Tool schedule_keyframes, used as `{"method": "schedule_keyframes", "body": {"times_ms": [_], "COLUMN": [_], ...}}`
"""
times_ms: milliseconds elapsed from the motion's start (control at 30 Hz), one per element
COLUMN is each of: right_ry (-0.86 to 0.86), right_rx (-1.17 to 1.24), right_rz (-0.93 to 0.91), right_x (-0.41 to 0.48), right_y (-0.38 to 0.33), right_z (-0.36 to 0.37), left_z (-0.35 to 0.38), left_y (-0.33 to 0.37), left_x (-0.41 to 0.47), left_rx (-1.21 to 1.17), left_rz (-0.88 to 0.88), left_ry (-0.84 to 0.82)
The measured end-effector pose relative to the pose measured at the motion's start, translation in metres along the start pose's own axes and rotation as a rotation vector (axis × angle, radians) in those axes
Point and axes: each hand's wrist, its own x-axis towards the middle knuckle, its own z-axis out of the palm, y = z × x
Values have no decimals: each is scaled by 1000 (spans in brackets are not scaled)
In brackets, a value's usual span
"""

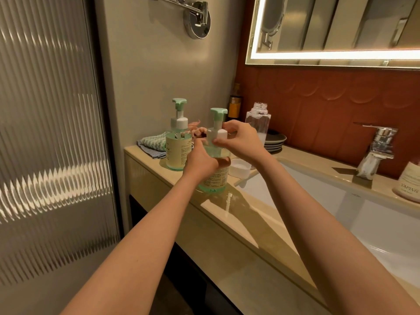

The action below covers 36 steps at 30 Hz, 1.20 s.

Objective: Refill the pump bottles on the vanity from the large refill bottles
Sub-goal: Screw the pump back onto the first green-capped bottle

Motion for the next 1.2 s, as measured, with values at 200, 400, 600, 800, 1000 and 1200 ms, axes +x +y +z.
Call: {"method": "schedule_keyframes", "body": {"times_ms": [200,400,600,800,1000,1200], "right_ry": [217,41,192,162,53,84], "right_rx": [-222,-183,-344,-289,-28,-195], "right_rz": [-35,-60,16,34,82,76], "right_x": [4,2,6,7,6,10], "right_y": [-11,-11,-14,-16,-1,-4], "right_z": [16,-7,7,11,-9,6], "left_z": [0,0,0,0,1,1], "left_y": [-1,-2,-1,-3,-1,-3], "left_x": [0,1,0,0,1,2], "left_rx": [19,24,7,-26,-17,-2], "left_rz": [73,-4,35,56,12,32], "left_ry": [17,10,4,-2,8,5]}}
